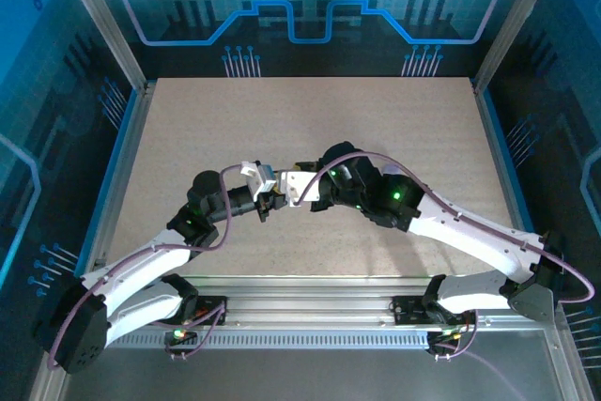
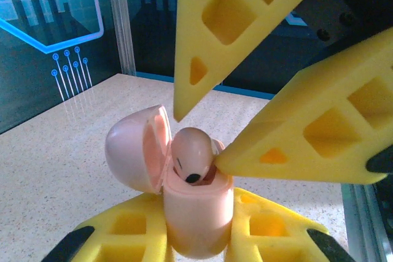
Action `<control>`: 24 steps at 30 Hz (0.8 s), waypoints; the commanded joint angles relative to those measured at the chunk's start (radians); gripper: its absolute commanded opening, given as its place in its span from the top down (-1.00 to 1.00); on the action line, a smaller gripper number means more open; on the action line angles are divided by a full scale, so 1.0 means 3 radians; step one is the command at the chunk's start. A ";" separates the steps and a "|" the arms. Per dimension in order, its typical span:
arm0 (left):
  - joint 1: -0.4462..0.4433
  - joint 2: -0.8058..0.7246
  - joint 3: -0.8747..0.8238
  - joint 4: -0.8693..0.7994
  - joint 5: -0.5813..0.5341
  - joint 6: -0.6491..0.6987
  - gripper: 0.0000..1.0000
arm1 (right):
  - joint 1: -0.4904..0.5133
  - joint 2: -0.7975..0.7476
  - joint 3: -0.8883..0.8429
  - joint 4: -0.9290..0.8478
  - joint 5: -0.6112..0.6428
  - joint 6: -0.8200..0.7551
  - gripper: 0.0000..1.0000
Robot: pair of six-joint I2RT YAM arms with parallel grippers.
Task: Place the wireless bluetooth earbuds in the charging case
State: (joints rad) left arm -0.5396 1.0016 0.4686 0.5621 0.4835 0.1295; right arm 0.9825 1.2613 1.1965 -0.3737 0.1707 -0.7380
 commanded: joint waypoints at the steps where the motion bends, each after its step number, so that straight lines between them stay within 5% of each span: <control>1: -0.0022 0.0000 0.0100 0.0227 -0.0018 -0.0002 0.74 | -0.0078 0.0049 0.0045 -0.0146 -0.0138 0.0072 0.48; 9: -0.0018 0.0054 0.0091 0.0237 -0.0037 0.0003 0.74 | -0.0176 -0.0017 0.0053 -0.0106 -0.0354 0.0216 0.32; 24: -0.0019 0.0124 0.0022 0.0335 -0.0028 0.0097 0.75 | -0.0664 -0.0362 -0.0025 -0.0283 -0.1390 0.1097 0.10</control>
State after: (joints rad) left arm -0.5396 1.0462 0.4686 0.6201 0.4747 0.1329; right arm 0.8078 1.1763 1.1969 -0.4240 -0.1406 -0.5053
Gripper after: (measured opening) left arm 0.203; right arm 0.452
